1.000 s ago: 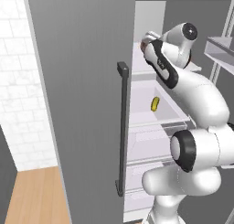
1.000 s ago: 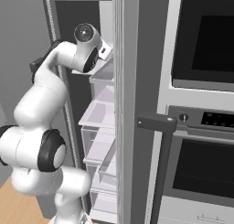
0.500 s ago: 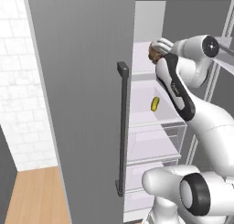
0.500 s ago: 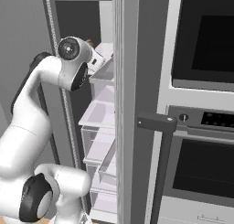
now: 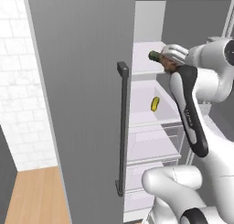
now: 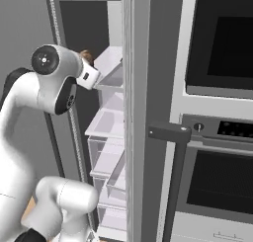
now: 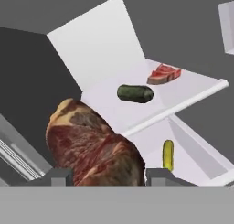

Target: Place one cucumber and one steak in each tupperware on the nearby counter, to pack two identical lunches.

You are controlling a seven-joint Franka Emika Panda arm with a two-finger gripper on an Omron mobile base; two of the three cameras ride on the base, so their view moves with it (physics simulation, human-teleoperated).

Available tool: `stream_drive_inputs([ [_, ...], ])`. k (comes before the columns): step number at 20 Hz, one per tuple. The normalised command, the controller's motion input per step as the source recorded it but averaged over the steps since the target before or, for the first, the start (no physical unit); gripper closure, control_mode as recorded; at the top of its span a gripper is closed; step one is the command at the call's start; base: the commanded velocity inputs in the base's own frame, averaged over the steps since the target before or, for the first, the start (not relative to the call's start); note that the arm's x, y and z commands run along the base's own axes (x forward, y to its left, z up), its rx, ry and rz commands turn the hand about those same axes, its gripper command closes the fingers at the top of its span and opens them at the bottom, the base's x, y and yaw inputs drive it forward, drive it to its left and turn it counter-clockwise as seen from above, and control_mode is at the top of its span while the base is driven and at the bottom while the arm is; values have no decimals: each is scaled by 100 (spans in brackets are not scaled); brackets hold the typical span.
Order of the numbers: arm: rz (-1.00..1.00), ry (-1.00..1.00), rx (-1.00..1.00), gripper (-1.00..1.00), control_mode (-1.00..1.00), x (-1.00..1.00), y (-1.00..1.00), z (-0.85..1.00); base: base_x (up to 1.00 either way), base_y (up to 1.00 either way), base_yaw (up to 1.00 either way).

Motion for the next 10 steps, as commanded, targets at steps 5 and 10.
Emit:
stream_drive_inputs([
  [5, -2, 3, -4, 100, -100, -100, -3, 0, 0, 0, 0],
  [10, -2, 9, -6, 100, -100, -100, -2, -15, 0, 0, 0],
])
